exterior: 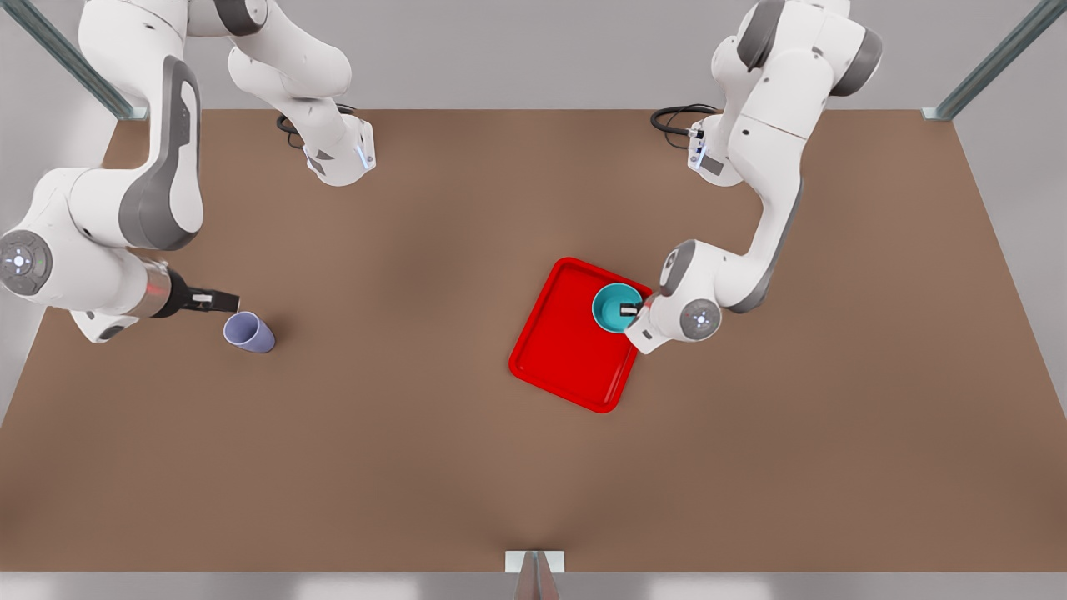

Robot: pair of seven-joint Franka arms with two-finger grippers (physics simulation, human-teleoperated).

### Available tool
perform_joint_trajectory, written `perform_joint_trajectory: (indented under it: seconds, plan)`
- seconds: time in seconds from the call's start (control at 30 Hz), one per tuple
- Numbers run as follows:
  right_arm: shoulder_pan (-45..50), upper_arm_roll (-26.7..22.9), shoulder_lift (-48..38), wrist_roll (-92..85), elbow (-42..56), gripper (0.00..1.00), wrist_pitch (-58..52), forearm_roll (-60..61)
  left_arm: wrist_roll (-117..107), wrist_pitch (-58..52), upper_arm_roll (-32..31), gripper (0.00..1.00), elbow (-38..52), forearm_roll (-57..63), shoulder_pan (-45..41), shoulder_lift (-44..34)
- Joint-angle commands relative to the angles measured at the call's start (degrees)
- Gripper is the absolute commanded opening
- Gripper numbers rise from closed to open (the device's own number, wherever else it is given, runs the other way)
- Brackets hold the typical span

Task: Place the bowl on the tray with the left arm and the cup on the tray with the right arm

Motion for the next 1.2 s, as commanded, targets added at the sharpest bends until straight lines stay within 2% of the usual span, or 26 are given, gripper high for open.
perform_joint_trajectory:
  seconds: [0.0,0.07,0.1,0.13,0.17,0.2,0.33,0.43,0.53,0.57,0.6,0.63,0.7,0.77,0.83,0.9,1.17]
  plan:
    - [-0.33,-0.04,0.0,0.0,-0.5,1.0,0.47,-0.04,0.24,0.32,0.0,0.21,-0.02,-7.61,-0.16,0.08]
    - [-1.57,-0.22,-0.43,0.0,-3.24,1.0,2.68,-0.13,0.15,1.64,-0.17,0.21,0.07,-7.78,-0.43,0.34]
    - [-1.57,-0.22,-0.96,-0.09,-3.24,1.0,2.5,-0.04,0.06,1.82,-0.17,0.25,0.07,-7.87,-0.78,0.87]
    - [-1.57,-0.22,-1.14,-0.09,-3.24,1.0,2.41,-0.04,0.15,1.99,-0.17,0.49,0.07,-8.57,-0.96,0.96]
    - [-1.48,-0.22,-1.14,-0.09,-3.24,1.0,2.32,-0.04,0.33,2.08,-0.17,0.81,0.07,-8.57,-1.04,1.22]
    - [-1.48,-0.22,-1.14,-0.09,-3.24,1.0,2.32,-0.04,0.33,2.17,-0.17,1.0,0.25,-8.57,-0.96,1.22]
    - [-1.57,-0.22,-1.05,-0.09,-3.5,1.0,2.59,-0.04,0.41,2.08,-0.08,1.0,1.21,-7.96,-0.87,1.13]
    - [-2.44,-0.22,-0.87,-0.17,-5.17,1.0,4.17,-0.04,1.38,2.96,0.62,1.0,5.86,0.47,0.01,0.61]
    - [-4.9,-0.22,-0.87,-3.07,-8.94,1.0,7.42,-0.13,4.7,1.74,6.23,1.0,12.63,7.24,0.8,-1.05]
    - [-5.87,-0.22,-0.96,-4.65,-10.17,1.0,8.82,-0.13,11.36,-2.89,8.0,1.0,12.64,7.33,2.02,-3.78]
    - [-6.13,-0.22,-1.05,-5.01,-11.06,1.0,10.32,-0.13,16.24,-15.13,8.09,1.0,14.22,10.74,4.75,-9.23]
    - [-6.66,-0.22,-1.05,-5.01,-11.76,1.0,10.59,-0.22,15.88,-19.27,8.0,1.0,15.62,16.55,4.84,-11.52]
    - [-7.8,-0.22,-0.17,-5.98,-11.94,1.0,11.64,-0.22,12.12,-25.43,8.09,1.0,18.0,17.53,5.54,-16.44]
    - [-10.53,-0.22,2.46,-9.23,-11.85,1.0,13.92,-0.22,10.61,-30.88,8.18,1.0,21.95,17.53,5.72,-16.53]
    - [-11.76,-0.22,4.93,-9.76,-12.64,1.0,16.65,-3.2,10.96,-30.79,10.46,1.0,22.04,17.44,5.72,-16.71]
    - [-13.78,-0.22,4.93,-12.56,-20.01,1.0,28.32,-3.56,10.52,-30.96,9.94,1.0,23.0,17.44,5.63,-17.59]
    - [-15.45,-0.04,4.66,-15.2,-28.37,1.0,36.78,2.51,10.61,-31.93,9.85,1.0,23.54,17.18,5.63,-17.15]
